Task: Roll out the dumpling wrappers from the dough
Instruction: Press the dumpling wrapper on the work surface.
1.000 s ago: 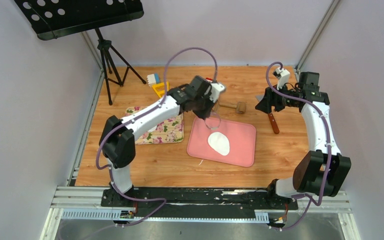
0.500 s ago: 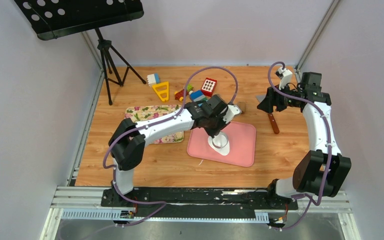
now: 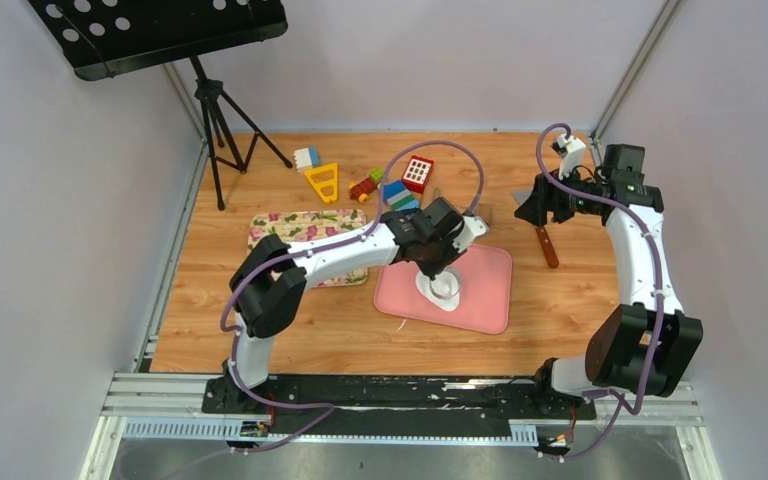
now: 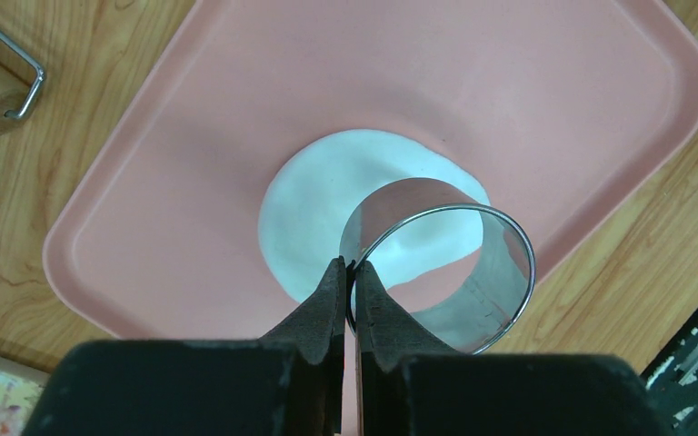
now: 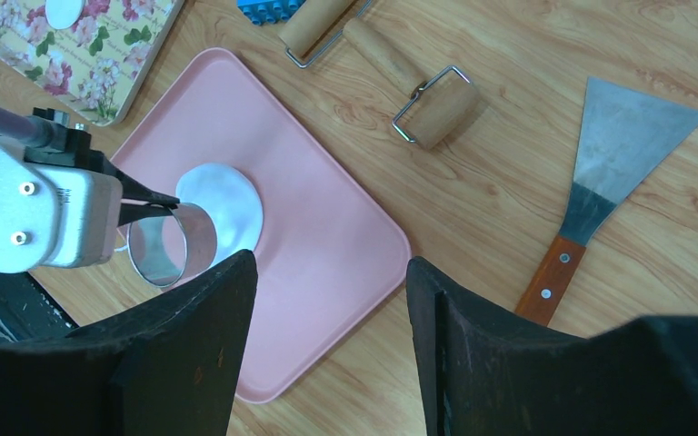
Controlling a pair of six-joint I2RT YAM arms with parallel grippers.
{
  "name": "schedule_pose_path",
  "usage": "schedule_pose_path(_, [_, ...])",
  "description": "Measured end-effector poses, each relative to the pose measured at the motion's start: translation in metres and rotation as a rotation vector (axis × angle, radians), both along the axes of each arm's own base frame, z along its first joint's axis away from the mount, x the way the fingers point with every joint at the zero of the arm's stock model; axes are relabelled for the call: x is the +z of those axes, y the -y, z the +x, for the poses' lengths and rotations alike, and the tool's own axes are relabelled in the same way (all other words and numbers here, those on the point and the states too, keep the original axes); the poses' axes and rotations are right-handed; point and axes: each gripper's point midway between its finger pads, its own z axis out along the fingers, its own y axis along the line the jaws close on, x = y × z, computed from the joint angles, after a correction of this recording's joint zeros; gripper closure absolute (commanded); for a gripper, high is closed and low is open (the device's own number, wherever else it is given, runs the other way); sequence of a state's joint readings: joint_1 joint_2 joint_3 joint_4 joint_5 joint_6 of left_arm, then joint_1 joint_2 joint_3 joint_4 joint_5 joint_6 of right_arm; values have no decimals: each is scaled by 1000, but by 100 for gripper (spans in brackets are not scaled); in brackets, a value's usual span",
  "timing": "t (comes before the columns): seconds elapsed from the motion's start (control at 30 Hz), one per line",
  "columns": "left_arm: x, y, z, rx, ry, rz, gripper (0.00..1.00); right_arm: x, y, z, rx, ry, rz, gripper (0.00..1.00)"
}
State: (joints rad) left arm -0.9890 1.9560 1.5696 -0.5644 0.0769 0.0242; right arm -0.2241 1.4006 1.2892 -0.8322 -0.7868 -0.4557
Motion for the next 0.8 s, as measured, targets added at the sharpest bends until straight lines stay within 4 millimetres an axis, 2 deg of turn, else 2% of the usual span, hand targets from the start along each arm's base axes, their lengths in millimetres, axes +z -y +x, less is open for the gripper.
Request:
schedule_pose_path(0.3, [-25, 1, 3, 7, -15, 39, 100, 1, 0, 0, 0, 3, -1, 38])
schedule_pose_path(0.8, [-25, 4, 5, 10, -10, 29, 100, 1, 0, 0, 2, 5, -2, 38])
